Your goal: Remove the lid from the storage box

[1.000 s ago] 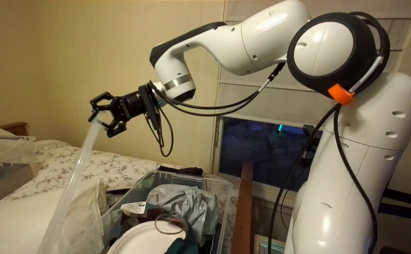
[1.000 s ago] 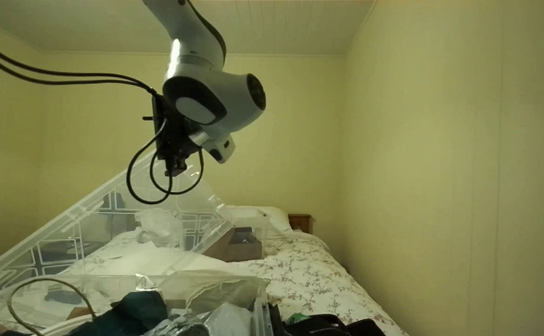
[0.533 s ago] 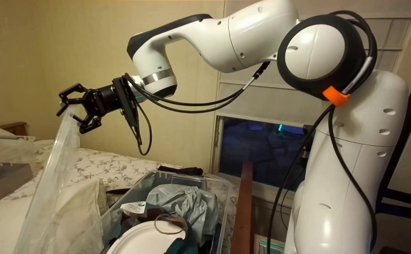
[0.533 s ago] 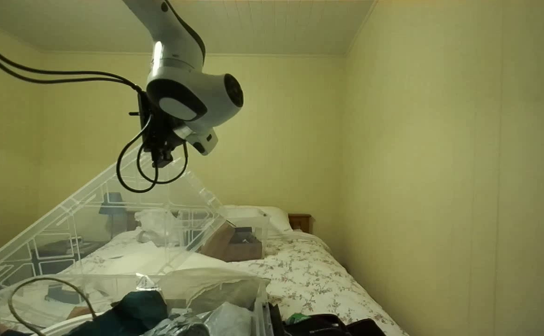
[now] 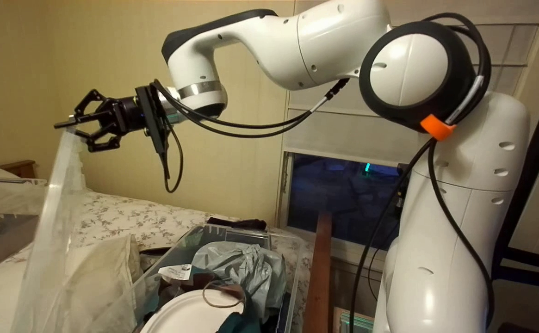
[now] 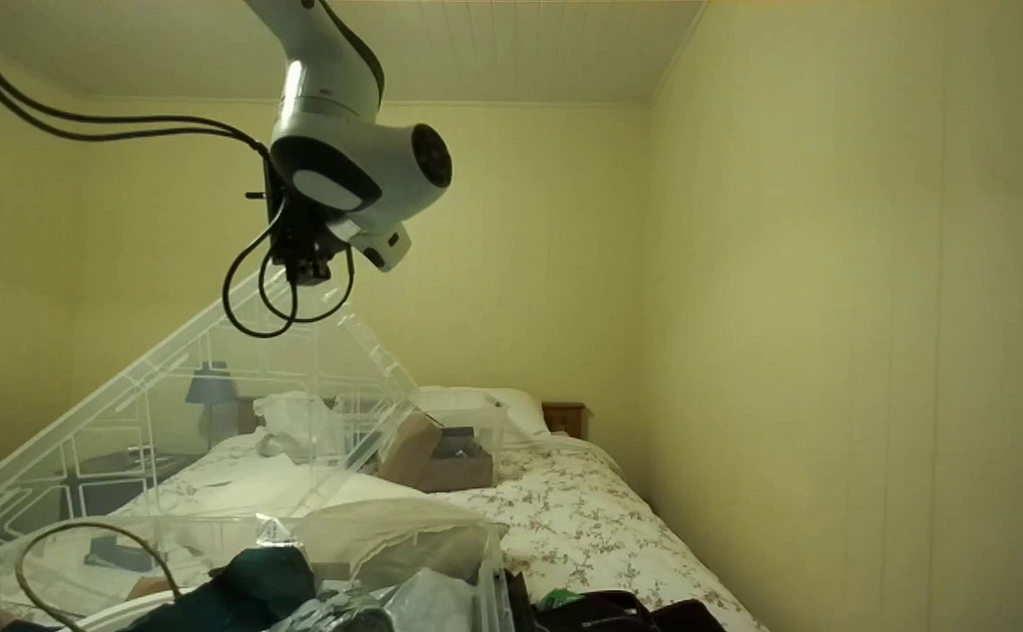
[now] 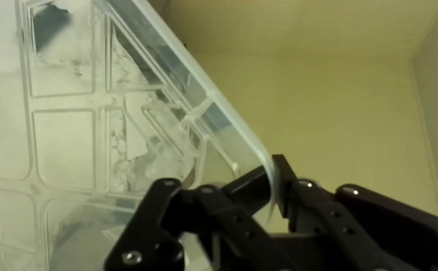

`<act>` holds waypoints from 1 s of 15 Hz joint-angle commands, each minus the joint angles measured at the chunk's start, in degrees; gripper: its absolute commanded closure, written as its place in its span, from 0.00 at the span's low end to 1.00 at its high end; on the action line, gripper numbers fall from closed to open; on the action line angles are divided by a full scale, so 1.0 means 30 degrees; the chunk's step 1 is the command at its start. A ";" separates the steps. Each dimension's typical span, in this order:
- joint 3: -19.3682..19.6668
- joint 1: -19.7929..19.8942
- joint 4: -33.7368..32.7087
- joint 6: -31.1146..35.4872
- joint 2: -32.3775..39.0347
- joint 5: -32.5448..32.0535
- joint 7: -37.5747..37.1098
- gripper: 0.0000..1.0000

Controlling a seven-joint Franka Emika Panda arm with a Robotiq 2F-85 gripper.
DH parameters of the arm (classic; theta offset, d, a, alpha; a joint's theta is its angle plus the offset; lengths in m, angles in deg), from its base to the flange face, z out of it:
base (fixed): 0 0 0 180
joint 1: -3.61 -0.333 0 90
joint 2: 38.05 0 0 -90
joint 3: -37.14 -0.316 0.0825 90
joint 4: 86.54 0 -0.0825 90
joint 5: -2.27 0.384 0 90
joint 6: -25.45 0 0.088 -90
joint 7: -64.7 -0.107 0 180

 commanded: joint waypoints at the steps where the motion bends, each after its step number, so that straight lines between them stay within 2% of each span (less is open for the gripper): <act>1: -0.0393 -0.0403 -0.3587 0.1638 0.1167 0.2775 0.0126 0.98; 5: -0.0798 -0.0686 -0.6755 0.3250 0.2476 0.5314 0.1586 0.98; 8: -0.0802 -0.0608 -0.8810 0.4184 0.3708 0.7085 0.4145 0.98; 11: -0.0604 -0.0485 -1.0641 0.4458 0.5397 0.7199 0.7137 0.98; 12: -0.0660 -0.0566 -0.8362 0.4079 0.3805 0.6309 0.5475 0.91; 15: -0.0578 -0.0497 -0.9487 0.4149 0.4969 0.6408 0.6556 0.91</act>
